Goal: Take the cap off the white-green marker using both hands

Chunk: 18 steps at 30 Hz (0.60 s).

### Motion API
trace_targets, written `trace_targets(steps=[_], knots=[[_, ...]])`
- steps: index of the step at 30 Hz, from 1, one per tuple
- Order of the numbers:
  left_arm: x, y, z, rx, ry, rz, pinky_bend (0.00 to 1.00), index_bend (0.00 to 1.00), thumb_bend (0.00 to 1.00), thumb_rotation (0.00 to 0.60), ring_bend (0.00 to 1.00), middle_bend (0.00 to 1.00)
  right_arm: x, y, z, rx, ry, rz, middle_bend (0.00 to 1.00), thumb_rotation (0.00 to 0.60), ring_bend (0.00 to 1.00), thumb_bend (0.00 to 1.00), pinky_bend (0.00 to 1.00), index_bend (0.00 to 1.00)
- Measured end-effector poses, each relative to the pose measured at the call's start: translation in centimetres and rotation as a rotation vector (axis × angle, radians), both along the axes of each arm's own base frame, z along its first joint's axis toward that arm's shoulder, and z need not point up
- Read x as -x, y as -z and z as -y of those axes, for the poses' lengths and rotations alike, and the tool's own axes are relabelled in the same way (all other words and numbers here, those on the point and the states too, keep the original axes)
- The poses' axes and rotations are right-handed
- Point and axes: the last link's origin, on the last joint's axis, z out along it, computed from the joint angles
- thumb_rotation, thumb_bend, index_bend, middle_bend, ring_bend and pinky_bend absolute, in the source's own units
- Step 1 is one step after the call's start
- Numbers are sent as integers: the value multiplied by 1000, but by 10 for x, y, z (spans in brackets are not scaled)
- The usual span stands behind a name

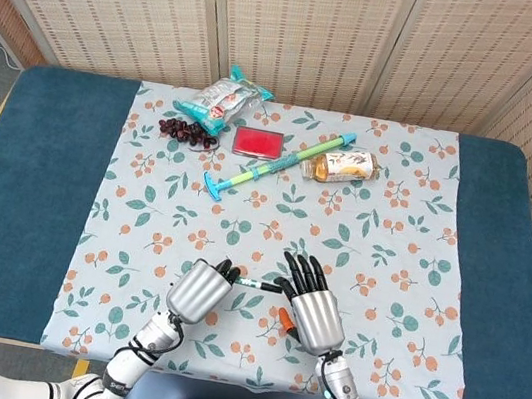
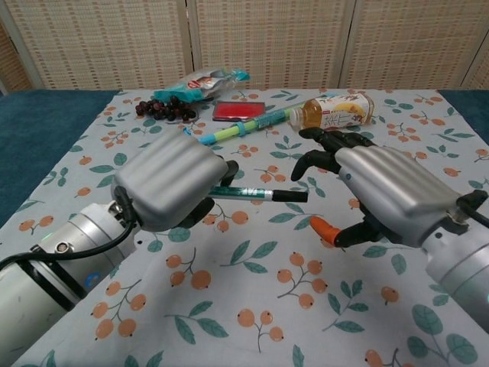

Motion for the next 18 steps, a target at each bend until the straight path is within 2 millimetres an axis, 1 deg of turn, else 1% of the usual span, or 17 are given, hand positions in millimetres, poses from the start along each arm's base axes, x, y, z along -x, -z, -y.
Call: trace_targets(steps=[3,8,18], knots=[[1,-4,2,-2,2,-1,1000,884,524,600,970,1000,-8,7,2,10,-12,-3,22,600,0,255,0,342],[2,-7,4,2,2,0,1000,884,525,600,970,1000,-15,13,5,32,-15,9,39,600,0,256,0,387],[3,-6,6,7,4,-11,1000,884,525,600,970,1000,-15,20,9,35,-3,36,61,600,0,255,0,439]])
